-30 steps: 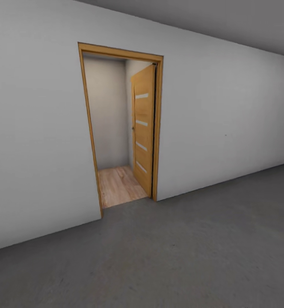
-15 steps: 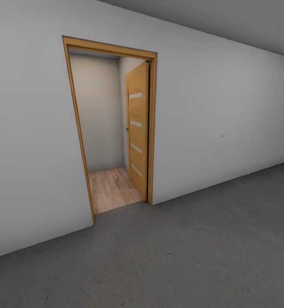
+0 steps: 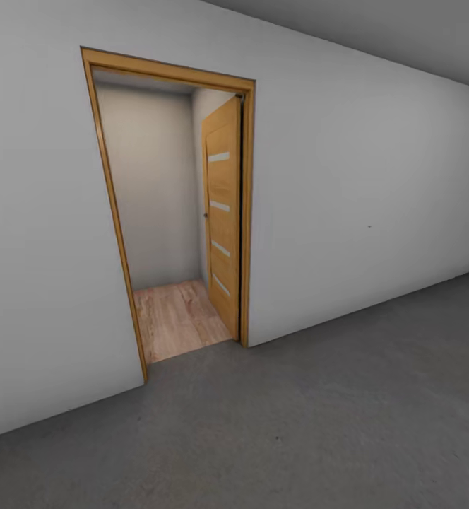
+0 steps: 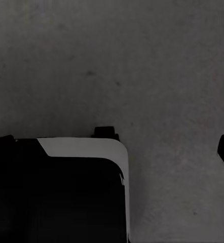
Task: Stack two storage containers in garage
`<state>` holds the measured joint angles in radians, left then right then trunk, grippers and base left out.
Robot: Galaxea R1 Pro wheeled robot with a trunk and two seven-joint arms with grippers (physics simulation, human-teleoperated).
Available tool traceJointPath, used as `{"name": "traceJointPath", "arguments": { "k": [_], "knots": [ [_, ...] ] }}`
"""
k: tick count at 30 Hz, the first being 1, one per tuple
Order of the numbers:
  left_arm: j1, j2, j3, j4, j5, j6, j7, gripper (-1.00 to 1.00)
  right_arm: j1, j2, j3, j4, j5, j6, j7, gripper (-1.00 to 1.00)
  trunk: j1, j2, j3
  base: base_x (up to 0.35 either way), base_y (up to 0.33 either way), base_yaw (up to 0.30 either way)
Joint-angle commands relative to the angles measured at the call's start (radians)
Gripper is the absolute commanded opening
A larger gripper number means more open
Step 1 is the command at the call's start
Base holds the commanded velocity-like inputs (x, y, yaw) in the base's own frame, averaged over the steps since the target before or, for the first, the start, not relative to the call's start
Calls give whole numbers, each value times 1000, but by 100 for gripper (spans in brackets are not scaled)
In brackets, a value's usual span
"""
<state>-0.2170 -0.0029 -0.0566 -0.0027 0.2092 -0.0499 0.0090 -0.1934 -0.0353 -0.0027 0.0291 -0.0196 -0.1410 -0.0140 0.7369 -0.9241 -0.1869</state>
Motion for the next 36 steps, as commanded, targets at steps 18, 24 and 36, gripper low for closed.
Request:
{"name": "traceJointPath", "arguments": {
  "k": [18,24,36],
  "knots": [
    [-1,1,-5,1,10,-3,2,100,-1,9,-2,3,-1,-8,-1,100,1,-1,-1,308,-70,0],
    [-1,1,-5,1,10,-4,2,100,-1,9,-2,3,-2,-8,-1,100,1,-1,-1,322,-3,0],
    [-1,1,-6,1,10,-4,2,100,-1,9,-2,3,-2,-8,-1,100,1,-1,-1,323,0,0]
  ]
}}
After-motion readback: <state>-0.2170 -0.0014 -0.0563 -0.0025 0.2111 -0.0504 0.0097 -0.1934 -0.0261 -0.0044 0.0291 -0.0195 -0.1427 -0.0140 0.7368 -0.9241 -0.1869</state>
